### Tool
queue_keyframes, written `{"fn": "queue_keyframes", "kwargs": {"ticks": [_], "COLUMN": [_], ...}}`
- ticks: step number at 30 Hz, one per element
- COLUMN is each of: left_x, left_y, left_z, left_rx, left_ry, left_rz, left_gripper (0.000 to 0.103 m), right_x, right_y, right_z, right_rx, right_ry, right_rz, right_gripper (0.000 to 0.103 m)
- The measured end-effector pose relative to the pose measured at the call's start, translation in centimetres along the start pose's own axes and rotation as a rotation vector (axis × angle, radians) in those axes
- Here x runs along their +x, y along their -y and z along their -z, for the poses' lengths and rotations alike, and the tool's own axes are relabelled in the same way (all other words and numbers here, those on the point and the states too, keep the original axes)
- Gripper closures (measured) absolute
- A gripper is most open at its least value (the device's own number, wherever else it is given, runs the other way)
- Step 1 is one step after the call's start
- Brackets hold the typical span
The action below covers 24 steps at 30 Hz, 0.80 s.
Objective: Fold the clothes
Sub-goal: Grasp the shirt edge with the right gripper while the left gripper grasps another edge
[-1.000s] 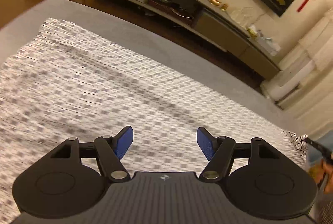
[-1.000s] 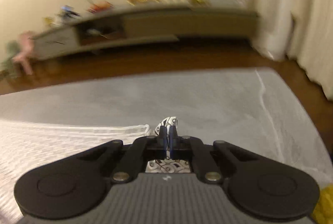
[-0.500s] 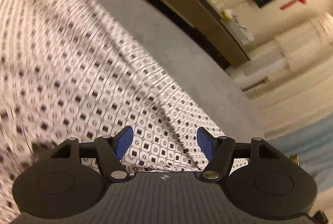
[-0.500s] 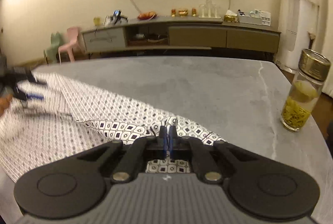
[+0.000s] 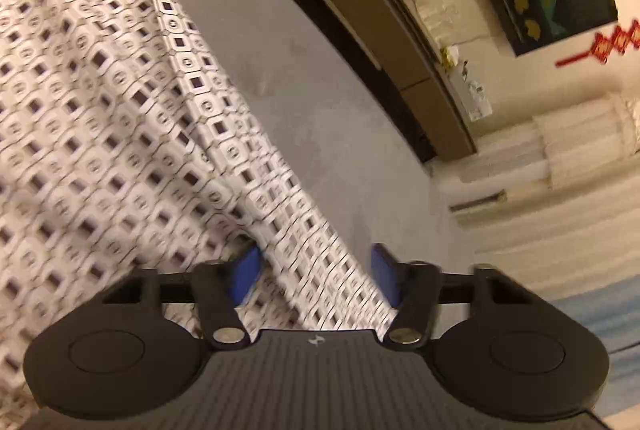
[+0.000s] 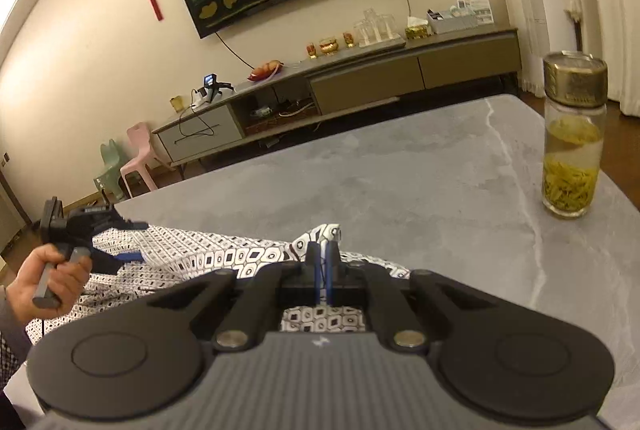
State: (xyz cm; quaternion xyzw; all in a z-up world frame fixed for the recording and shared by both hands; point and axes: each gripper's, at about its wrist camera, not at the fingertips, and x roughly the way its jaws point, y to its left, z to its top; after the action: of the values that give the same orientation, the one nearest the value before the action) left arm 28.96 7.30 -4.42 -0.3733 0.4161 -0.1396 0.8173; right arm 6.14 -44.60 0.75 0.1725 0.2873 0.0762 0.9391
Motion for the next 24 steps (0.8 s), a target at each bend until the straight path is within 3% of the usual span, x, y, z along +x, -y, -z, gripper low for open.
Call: {"fn": "queue_keyframes", "kwargs": {"ticks": [2,8,11,13,17,22,24], "left_x": [-1.6,-6.3,-10.9,-12.3,-12.5,-12.9,-13.2], "left_y": [0.8,3.1,3.1,1.8,-1.5,-1.5,-1.5], "left_z": [0.5,2.1,8.2,12.1,15.9,16.2,15.9], "left_rx": [0.02,0.081,0.146,0.174,0.092,0.157,0.164], "left_ry": [0.024,0.097,0.037,-0.003,-0.031,-0.001,0.011], "left_rz": [0.01,0.041,0.005,-0.024,-0.006,0.01,0.019], "left_gripper": [0.1,0.103,0.103,0.103,0.103,0.103,0.103], "right_x": [0.4,-2.2,-4.2,-4.0,-2.8,-4.7,-4.8], "right_y": [0.6,1.0,1.4,2.3,4.1,5.1,6.0], "right_z": [0.0,-0.2,1.8,3.5,4.1,3.3,3.5], "right_rx": [-0.004,-0.144,-0.266,-0.287,-0.157,0.103,0.231], "right_ry": [-0.011,0.018,-0.028,-0.104,-0.212,-0.183,-0.188], "right_rz": [-0.001,-0.01,0.013,0.04,0.109,0.069,0.039], "right_gripper": [0.101,0.101,0.1,0.1,0.096,0.086,0.076]}}
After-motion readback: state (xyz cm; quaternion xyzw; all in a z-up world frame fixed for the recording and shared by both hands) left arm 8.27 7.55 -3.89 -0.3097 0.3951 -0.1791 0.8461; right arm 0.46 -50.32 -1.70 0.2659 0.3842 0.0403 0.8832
